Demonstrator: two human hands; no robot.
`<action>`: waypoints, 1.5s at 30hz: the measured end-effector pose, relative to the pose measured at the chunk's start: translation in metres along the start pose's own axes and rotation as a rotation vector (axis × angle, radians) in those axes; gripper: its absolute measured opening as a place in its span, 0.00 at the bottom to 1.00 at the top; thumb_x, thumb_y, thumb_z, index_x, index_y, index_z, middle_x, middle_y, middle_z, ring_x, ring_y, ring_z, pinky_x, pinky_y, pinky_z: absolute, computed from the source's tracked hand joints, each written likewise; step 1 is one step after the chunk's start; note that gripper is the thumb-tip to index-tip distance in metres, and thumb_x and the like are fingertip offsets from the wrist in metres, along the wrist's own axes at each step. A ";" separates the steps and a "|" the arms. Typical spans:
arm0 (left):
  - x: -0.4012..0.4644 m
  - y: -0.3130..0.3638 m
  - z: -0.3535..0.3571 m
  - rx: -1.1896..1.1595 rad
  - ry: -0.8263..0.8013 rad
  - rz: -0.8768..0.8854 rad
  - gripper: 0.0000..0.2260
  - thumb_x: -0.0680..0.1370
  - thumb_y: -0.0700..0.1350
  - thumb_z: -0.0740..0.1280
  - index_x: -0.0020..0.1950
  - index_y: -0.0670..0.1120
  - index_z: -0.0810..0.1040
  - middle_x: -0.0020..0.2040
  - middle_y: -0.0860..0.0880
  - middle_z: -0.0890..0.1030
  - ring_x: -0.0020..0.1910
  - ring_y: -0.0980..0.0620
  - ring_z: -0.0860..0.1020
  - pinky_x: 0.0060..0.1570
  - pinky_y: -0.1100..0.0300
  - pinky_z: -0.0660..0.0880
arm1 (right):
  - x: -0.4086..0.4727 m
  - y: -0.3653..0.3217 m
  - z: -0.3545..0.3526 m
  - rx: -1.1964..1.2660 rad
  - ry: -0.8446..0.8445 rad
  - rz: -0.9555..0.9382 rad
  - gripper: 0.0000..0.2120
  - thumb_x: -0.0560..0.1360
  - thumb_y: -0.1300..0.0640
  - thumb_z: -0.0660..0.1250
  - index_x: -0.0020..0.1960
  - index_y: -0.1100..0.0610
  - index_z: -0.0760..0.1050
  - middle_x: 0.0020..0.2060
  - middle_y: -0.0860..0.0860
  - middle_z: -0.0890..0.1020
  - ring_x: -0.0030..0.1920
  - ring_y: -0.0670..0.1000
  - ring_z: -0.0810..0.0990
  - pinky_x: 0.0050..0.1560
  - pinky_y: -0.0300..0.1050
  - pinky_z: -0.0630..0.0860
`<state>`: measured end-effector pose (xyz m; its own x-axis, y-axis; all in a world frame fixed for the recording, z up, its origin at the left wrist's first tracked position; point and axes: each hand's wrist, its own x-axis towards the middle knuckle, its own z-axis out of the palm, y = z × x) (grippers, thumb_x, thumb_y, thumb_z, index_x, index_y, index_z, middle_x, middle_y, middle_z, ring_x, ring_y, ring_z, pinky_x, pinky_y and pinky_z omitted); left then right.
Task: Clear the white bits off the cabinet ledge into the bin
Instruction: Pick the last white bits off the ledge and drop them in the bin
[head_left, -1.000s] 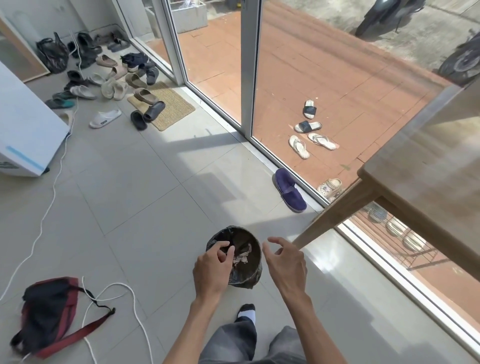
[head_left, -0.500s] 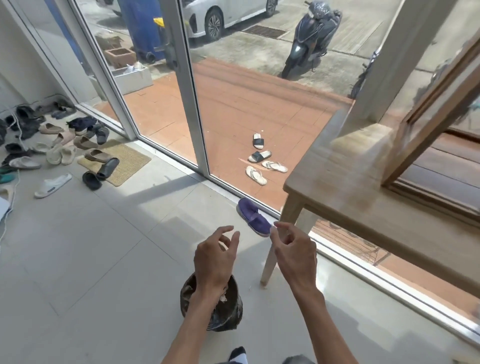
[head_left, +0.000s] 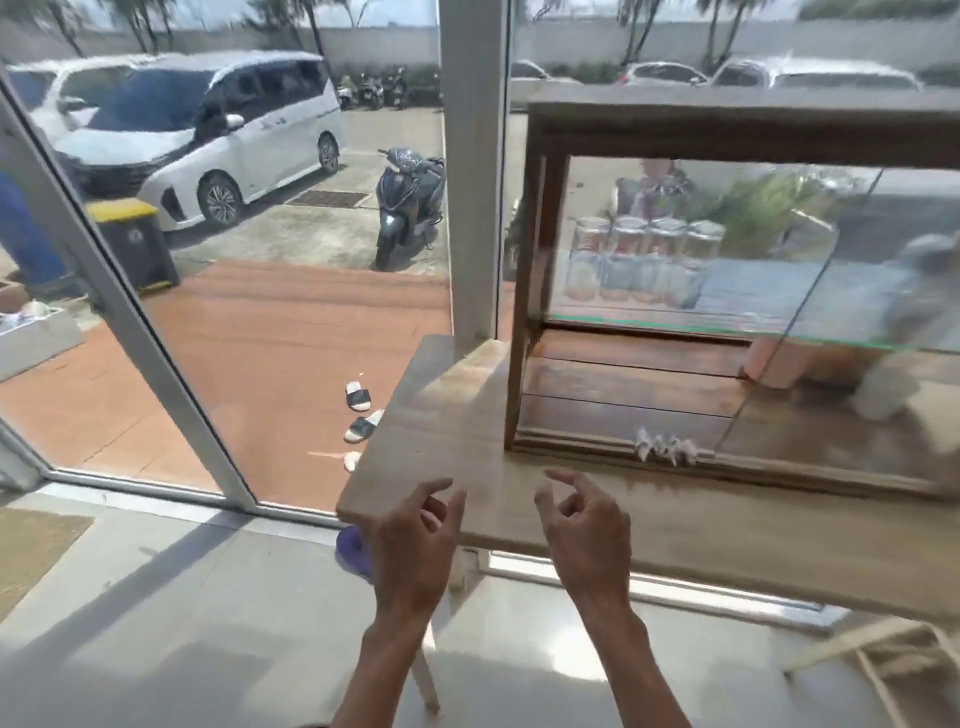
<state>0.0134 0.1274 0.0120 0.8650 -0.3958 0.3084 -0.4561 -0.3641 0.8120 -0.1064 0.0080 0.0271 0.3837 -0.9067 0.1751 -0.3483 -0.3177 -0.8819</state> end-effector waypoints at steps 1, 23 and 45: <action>0.002 0.009 0.014 -0.012 -0.014 0.014 0.08 0.74 0.53 0.73 0.51 0.53 0.85 0.31 0.57 0.80 0.32 0.62 0.79 0.38 0.61 0.79 | 0.009 0.006 -0.011 -0.007 0.035 0.017 0.08 0.75 0.50 0.72 0.54 0.47 0.85 0.26 0.47 0.80 0.30 0.45 0.80 0.39 0.45 0.78; -0.010 0.120 0.180 -0.066 -0.161 0.085 0.13 0.73 0.61 0.72 0.51 0.54 0.85 0.26 0.56 0.77 0.29 0.60 0.77 0.31 0.62 0.74 | 0.089 0.084 -0.101 -0.195 0.315 0.143 0.21 0.71 0.35 0.71 0.61 0.43 0.81 0.35 0.49 0.86 0.43 0.57 0.86 0.46 0.52 0.82; -0.003 0.129 0.222 0.131 -0.095 0.046 0.08 0.74 0.60 0.72 0.48 0.58 0.85 0.31 0.52 0.83 0.35 0.52 0.82 0.33 0.59 0.71 | 0.117 0.106 -0.098 -0.232 0.230 0.119 0.11 0.71 0.39 0.74 0.48 0.43 0.83 0.29 0.48 0.83 0.39 0.57 0.85 0.41 0.50 0.79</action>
<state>-0.0941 -0.1056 0.0058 0.8216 -0.4901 0.2911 -0.5240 -0.4483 0.7242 -0.1819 -0.1589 -0.0033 0.1348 -0.9716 0.1943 -0.5746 -0.2364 -0.7835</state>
